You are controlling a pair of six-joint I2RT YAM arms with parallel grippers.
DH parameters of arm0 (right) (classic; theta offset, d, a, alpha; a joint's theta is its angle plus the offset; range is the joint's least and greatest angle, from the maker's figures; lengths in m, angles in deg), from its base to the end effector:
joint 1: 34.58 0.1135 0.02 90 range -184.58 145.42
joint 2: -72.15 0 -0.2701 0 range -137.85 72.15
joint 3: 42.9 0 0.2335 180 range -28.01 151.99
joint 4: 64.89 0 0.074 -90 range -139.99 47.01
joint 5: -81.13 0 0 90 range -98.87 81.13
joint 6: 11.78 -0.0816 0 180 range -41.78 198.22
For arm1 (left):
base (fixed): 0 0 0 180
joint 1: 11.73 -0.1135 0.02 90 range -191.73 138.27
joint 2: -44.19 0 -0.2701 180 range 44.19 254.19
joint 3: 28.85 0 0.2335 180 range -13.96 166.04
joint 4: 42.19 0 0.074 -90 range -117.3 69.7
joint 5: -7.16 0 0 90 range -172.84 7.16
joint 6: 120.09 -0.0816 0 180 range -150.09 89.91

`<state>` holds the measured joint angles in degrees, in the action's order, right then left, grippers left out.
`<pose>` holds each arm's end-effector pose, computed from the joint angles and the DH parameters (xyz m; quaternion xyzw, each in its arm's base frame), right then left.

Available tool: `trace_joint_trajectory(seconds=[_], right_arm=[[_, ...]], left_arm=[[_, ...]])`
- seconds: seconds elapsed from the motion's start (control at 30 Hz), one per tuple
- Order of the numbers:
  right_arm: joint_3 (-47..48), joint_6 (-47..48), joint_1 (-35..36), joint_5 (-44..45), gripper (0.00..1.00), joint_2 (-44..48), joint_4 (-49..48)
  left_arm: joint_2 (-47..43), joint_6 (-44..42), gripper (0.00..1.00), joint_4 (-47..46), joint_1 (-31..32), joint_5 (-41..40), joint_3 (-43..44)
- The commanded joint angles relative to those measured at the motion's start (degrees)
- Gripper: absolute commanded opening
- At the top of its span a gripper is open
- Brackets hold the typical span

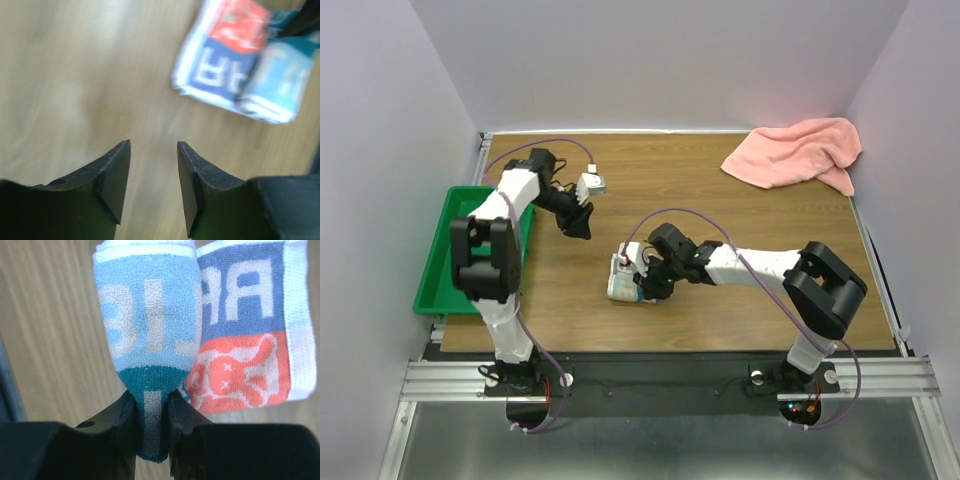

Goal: Roll the towels
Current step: Roll the towel

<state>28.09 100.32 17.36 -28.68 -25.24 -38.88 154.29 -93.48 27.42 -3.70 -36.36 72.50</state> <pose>0.1976 0.2972 0.1581 -0.6057 0.7112 0.2391 0.2648 0.3580 -0.1103 0.2041 0.5660 0.7189 -0.3043 0.2649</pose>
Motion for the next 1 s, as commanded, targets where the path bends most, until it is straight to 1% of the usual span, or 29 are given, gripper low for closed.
trace_joint_trajectory(seconds=[0.0, 0.03, 0.07, 0.1, 0.13, 0.17, 0.2, 0.23, 0.27, 0.3, 0.33, 0.37, 0.4, 0.43, 0.47, 0.5, 0.57, 0.6, 0.7, 0.83, 0.9, 0.97], right_arm=[[4.1, -8.5, -3.0, -13.0, 0.01, -6.0, 13.7], [5.2, -9.4, -4.2, -16.6, 0.00, -7.2, 14.7], [6.3, -9.8, -4.8, -18.2, 0.01, -8.7, 15.5], [7.3, -10.2, -5.4, -19.7, 0.01, -9.7, 16.6], [9.0, -10.9, -6.7, -22.7, 0.01, -12.1, 17.3], [10.1, -11.4, -7.4, -24.1, 0.01, -13.3, 18.2], [11.8, -12.1, -8.9, -27.5, 0.01, -15.7, 18.9], [12.9, -12.3, -9.4, -29.3, 0.01, -16.9, 19.5], [13.8, -12.5, -10.1, -30.9, 0.01, -18.0, 20.8], [14.6, -13.0, -11.0, -33.7, 0.01, -19.3, 21.5], [16.7, -13.1, -11.4, -35.0, 0.02, -21.5, 22.1], [17.6, -13.0, -11.9, -36.1, 0.02, -22.7, 22.8], [18.5, -13.1, -12.2, -37.0, 0.02, -23.5, 23.9], [19.4, -13.6, -12.7, -38.5, 0.03, -24.4, 24.4], [21.0, -13.7, -12.9, -39.4, 0.04, -26.2, 25.0], [21.6, -13.9, -13.2, -40.3, 0.04, -26.9, 25.7], [23.3, -14.8, -14.1, -42.1, 0.05, -29.1, 26.4], [23.5, -15.2, -14.4, -42.8, 0.06, -29.9, 26.9], [24.9, -15.4, -15.9, -45.6, 0.07, -32.8, 27.9], [26.2, -14.7, -17.0, -47.2, 0.09, -34.7, 29.5], [26.4, -14.7, -17.2, -48.1, 0.10, -35.2, 30.1], [26.5, -14.4, -17.7, -49.3, 0.11, -35.7, 30.5]], left_arm=[[-14.3, 4.0, 0.54, -15.1, -1.0, 0.8, -10.7], [-17.0, 5.5, 0.56, -18.0, -0.7, 0.5, -13.5], [-22.7, 6.8, 0.56, -20.9, -0.5, 0.0, -16.4], [-25.5, 7.7, 0.57, -25.8, -0.1, -0.9, -22.0], [-28.3, 7.8, 0.59, -27.5, 1.2, -2.7, -24.6], [-33.8, 7.7, 0.59, -30.3, 2.2, -4.1, -29.6], [-36.6, 6.2, 0.62, -31.2, 5.4, -7.2, -32.1], [-39.5, 5.6, 0.64, -32.3, 7.2, -8.8, -34.7], [-45.2, 5.2, 0.66, -34.7, 9.9, -10.8, -39.7], [-47.9, 4.8, 0.70, -35.7, 12.5, -14.7, -42.2], [-50.3, 4.2, 0.72, -36.5, 15.1, -16.3, -44.4], [-54.3, 4.0, 0.75, -37.4, 20.7, -18.2, -48.3], [-55.6, 4.0, 0.77, -39.2, 23.2, -20.2, -49.7], [-56.5, 4.0, 0.77, -39.8, 26.0, -23.7, -50.9], [-57.2, 4.3, 0.77, -40.3, 30.1, -25.2, -52.6], [-57.2, 4.5, 0.78, -41.5, 32.0, -26.5, -53.2], [-56.6, 4.5, 0.83, -42.5, 34.9, -29.3, -54.5], [-56.2, 4.4, 0.83, -44.1, 37.8, -30.1, -54.8], [-53.7, 3.1, 0.84, -47.0, 42.7, -34.0, -56.0], [-49.2, 2.1, 0.84, -50.8, 45.8, -37.2, -56.7], [-45.4, 1.5, 0.83, -52.3, 46.5, -39.2, -57.1], [-41.7, 0.7, 0.78, -52.3, 46.7, -41.6, -57.4]])
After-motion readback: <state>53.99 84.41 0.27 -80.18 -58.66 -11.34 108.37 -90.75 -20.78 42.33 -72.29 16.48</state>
